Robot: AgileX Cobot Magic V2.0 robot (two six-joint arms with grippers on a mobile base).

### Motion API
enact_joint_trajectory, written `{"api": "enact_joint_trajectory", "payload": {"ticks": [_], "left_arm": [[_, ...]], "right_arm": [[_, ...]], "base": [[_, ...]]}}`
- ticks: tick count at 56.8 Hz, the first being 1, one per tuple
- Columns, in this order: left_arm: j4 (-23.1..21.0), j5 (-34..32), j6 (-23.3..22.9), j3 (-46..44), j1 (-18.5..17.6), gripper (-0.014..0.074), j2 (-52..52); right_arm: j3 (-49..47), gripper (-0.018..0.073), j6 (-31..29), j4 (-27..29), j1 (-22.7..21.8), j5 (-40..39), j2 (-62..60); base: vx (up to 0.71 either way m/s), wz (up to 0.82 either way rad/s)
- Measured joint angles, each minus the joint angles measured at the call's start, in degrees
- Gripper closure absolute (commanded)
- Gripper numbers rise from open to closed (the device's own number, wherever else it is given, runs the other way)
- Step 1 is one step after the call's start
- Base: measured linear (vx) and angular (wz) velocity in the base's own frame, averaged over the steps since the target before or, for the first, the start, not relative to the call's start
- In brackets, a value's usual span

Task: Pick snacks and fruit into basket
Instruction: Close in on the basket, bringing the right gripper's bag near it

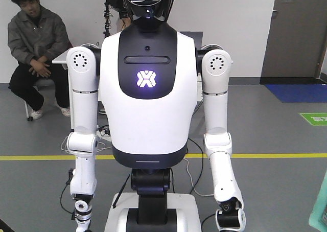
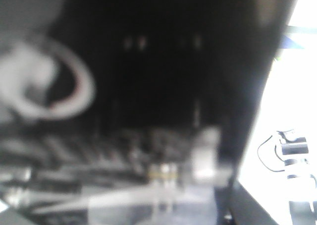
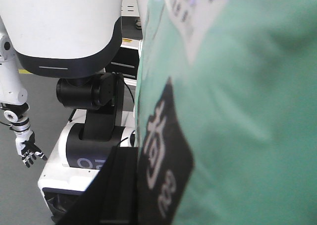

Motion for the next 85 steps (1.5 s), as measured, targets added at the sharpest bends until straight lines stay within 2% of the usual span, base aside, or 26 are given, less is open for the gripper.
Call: {"api": "enact_joint_trajectory", "payload": {"ticks": [85], "left_arm": [[0.0, 0.0, 0.0, 0.0, 0.0, 0.0600, 0.0]], "right_arm": [[0.0, 0.0559, 0.0, 0.0, 0.0, 0.0, 0.0]], "base": [[0.00, 0.01]]}}
